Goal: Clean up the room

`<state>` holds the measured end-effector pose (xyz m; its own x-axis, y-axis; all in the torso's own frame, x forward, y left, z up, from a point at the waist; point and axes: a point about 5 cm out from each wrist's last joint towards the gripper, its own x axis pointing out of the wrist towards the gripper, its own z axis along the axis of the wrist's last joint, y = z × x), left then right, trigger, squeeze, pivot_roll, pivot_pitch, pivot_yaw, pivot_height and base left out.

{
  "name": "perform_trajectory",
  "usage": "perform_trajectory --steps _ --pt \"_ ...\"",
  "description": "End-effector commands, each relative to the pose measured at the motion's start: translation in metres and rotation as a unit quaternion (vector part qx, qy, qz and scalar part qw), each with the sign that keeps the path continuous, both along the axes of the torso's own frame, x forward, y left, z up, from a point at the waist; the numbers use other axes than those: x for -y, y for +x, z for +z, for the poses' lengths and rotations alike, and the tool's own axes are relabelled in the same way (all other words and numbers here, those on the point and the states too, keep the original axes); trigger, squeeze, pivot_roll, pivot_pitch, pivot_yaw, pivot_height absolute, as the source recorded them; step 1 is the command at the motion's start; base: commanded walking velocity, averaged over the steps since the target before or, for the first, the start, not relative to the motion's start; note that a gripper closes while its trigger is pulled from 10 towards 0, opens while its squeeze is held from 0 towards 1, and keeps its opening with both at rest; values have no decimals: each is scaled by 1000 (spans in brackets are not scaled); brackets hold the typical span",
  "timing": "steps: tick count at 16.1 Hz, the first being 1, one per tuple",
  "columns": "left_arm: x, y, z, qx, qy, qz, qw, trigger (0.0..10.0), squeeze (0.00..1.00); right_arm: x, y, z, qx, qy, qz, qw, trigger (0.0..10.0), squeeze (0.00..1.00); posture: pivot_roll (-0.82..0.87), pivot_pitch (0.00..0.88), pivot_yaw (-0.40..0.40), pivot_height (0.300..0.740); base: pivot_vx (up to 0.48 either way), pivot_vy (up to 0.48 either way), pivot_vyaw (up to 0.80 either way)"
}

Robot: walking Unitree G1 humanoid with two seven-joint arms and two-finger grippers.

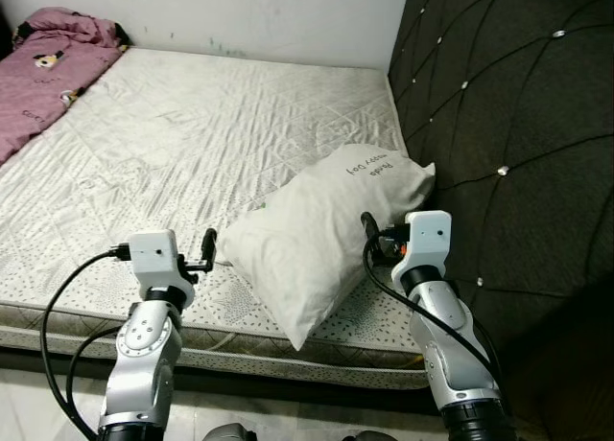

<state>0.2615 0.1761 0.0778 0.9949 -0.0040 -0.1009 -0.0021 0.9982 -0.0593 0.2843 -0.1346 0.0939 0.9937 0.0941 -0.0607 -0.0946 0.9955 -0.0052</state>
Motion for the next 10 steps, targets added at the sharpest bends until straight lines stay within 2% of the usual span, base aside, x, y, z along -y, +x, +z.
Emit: perform_trajectory --steps 1,3,6,10 --pt "3 -1 5 15 28 -2 999 10000 0 0 3 3 10 1 -7 1000 10000 0 41 0 4 740 0 0 0" --pt "5 0 5 21 19 -12 1000 10000 0 0 6 5 15 8 -14 1000 10000 0 39 0 8 740 0 0 0" --pt "-5 3 2 17 20 12 1000 10000 0 0 10 8 25 6 -29 999 10000 0 43 0 6 740 0 0 0" --pt "-5 2 2 21 17 12 1000 10000 0 -3 12 7 26 -2 -29 999 10000 0 51 0 -5 740 0 0 0"
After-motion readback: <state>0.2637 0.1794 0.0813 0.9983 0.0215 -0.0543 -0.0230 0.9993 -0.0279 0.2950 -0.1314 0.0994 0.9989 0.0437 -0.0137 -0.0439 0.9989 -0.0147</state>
